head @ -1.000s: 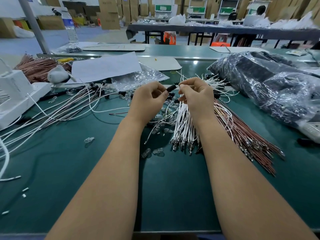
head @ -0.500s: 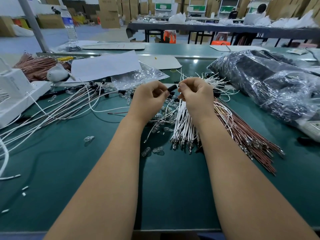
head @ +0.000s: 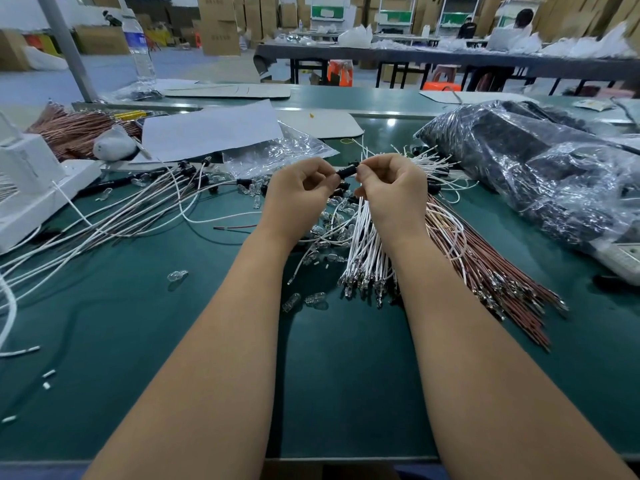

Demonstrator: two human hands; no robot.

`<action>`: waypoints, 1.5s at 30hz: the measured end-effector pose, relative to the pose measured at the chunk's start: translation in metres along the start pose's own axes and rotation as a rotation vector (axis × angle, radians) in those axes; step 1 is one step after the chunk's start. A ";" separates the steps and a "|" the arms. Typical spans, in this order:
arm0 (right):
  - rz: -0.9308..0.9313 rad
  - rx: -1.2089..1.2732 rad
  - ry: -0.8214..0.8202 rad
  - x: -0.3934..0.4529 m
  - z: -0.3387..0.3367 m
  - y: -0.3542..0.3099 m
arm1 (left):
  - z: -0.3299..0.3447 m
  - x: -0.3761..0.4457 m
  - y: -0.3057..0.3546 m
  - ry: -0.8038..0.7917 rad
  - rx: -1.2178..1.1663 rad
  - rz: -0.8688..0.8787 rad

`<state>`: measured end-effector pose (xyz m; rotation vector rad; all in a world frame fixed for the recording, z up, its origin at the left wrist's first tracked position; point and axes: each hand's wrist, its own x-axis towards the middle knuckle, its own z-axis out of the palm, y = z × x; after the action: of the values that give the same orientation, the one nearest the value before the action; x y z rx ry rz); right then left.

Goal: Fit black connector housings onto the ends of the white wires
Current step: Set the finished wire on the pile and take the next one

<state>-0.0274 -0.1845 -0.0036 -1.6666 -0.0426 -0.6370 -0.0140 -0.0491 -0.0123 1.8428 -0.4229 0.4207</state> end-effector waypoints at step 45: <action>-0.084 -1.013 -0.411 -0.007 0.007 0.002 | -0.011 0.006 -0.002 -0.012 -0.292 -0.075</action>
<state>-0.0297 -0.1759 -0.0088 -2.7724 -0.0962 -0.3669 -0.0087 -0.0384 -0.0075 1.5725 -0.4001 0.2806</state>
